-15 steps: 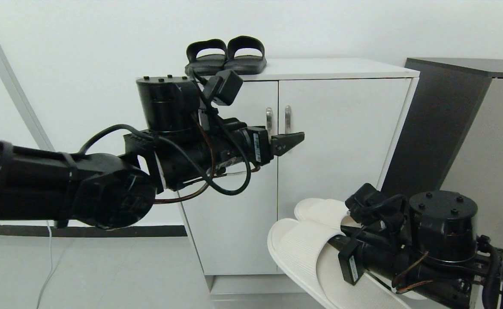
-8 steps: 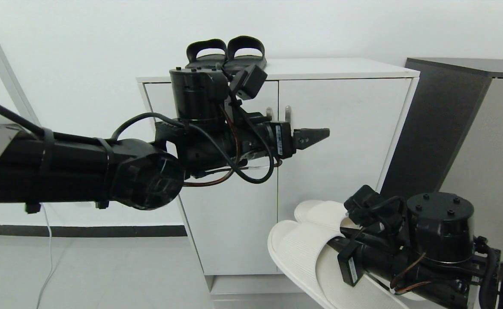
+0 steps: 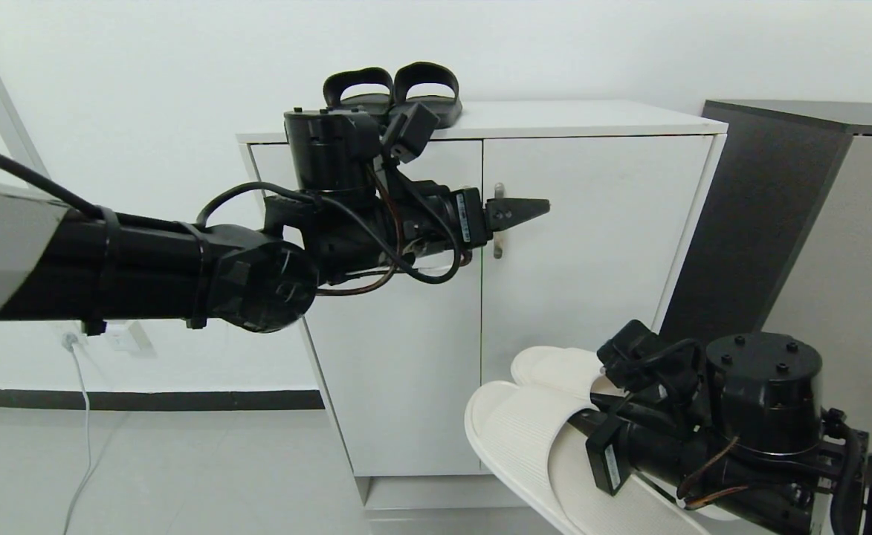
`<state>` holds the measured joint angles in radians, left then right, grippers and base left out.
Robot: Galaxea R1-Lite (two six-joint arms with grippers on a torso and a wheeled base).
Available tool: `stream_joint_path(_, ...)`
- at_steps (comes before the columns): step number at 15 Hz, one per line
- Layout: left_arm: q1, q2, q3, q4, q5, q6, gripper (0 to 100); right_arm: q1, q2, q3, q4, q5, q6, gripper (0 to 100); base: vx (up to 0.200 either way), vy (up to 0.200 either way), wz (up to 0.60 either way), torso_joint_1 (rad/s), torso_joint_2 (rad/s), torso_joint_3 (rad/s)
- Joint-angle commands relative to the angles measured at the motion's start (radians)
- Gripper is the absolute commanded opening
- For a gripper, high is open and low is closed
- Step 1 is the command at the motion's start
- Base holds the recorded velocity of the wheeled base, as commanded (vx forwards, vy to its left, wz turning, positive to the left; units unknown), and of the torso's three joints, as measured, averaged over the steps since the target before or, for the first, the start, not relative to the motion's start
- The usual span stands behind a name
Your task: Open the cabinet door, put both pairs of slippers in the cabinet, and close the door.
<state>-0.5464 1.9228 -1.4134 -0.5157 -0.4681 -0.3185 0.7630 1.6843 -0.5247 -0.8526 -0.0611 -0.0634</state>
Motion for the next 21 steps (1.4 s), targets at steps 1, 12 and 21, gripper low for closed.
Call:
stream_joint_path(1, 0.006, 0.032, -0.053, 0.031, 0.003, -0.011, 100, -0.001, -0.006, 0.0, 0.0, -0.002, -0.001, 0, 0.0, 0.0, 0.0, 0.0, 0.0, 0.0)
stream_joint_path(12, 0.031, 0.174, -0.252, 0.138, 0.036, -0.011, 100, -0.004, -0.006, 0.002, 0.0, 0.0, -0.001, 0, 0.0, 0.0, 0.0, 0.0, 0.0, 0.0)
stream_joint_path(21, 0.028, 0.214, -0.291, 0.138, 0.034, -0.013, 0, -0.004, 0.002, 0.003, 0.0, 0.003, -0.001, 0, 0.0, 0.0, 0.0, 0.0, 0.0, 0.0)
